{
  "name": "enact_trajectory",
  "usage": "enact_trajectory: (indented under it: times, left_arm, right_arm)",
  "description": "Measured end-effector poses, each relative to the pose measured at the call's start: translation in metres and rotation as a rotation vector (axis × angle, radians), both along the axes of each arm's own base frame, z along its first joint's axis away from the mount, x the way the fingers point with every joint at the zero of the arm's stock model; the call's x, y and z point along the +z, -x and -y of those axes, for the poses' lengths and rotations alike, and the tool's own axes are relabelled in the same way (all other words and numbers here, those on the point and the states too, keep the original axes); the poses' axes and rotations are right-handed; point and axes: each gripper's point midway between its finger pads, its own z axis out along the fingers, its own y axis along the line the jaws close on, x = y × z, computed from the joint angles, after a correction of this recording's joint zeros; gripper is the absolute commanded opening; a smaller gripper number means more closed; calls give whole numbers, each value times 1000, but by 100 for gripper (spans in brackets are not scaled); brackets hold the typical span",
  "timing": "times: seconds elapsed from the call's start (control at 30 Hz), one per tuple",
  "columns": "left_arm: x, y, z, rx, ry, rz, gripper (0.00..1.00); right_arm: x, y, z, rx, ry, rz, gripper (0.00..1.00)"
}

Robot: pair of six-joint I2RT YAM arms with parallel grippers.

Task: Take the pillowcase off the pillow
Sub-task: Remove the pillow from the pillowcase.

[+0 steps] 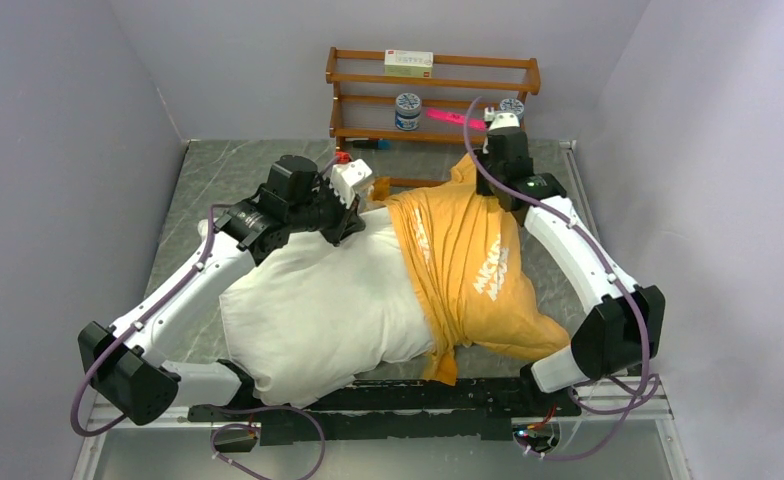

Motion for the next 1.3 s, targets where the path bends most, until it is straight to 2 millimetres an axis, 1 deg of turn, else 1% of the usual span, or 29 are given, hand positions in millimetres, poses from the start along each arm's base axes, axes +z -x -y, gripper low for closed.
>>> enact_trajectory:
  times: [0.07, 0.13, 0.17, 0.2, 0.3, 0.37, 0.43, 0.47, 0.53, 0.6, 0.63, 0.67, 0.77, 0.83, 0.93, 1.0, 1.1, 1.2, 1.23, 1.3]
  left_arm:
    - [0, -1, -1, 6, -2, 4, 5]
    - [0, -1, -1, 10, -1, 3, 5]
    - [0, -1, -1, 10, -1, 2, 5]
    - [0, -1, -1, 10, 2, 5, 5]
    - [-2, 2, -2, 6, 11, 15, 5]
    - [-6, 3, -8, 12, 15, 25, 5]
    - [-7, 2, -11, 18, 23, 38, 5]
    - [-7, 2, -12, 20, 28, 45, 5]
    - [-9, 1, -12, 16, 37, 54, 5]
    - [-11, 2, -11, 8, 45, 59, 5]
    - [-12, 3, -11, 3, 49, 62, 5]
    - [-12, 4, -10, -1, 53, 66, 5]
    - [-9, 5, -9, -11, 61, 74, 5]
    - [-8, 7, -9, -17, 65, 78, 5]
    - [-5, 9, -9, -25, 72, 80, 5]
    - [-5, 10, -9, -29, 74, 81, 5]
    - [-4, 10, -9, -30, 74, 81, 5]
    - [-3, 11, -9, -30, 75, 83, 5]
    - [-3, 11, -9, -29, 75, 84, 5]
    - [-2, 11, -10, -25, 74, 86, 5]
  right_arm:
    - [4, 1, 15, -38, -21, 2, 0]
    - [6, 3, 19, -48, -36, -2, 0]
    - [6, 4, 18, -46, -42, -5, 4]
    - [6, 4, 17, -40, -50, -6, 11]
    - [10, 5, 15, -26, -72, 0, 27]
    - [17, 8, 15, -15, -90, 15, 37]
    - [29, 11, 12, 0, -112, 45, 44]
    - [36, 14, 6, 20, -123, 64, 48]
    - [47, 20, -13, 76, -145, 90, 54]
    - [54, 27, -37, 142, -158, 104, 58]
    - [58, 32, -52, 184, -167, 107, 60]
    - [60, 34, -64, 216, -172, 110, 61]
    - [68, 45, -109, 339, -200, 108, 62]
    - [69, 49, -132, 394, -211, 102, 62]
    - [62, 51, -163, 462, -214, 72, 63]
    - [51, 52, -179, 492, -207, 42, 62]
    - [31, 53, -193, 513, -184, -11, 58]
    - [10, 55, -193, 510, -151, -70, 50]
    - [6, 54, -192, 507, -142, -78, 46]
    - [3, 53, -190, 499, -122, -83, 34]
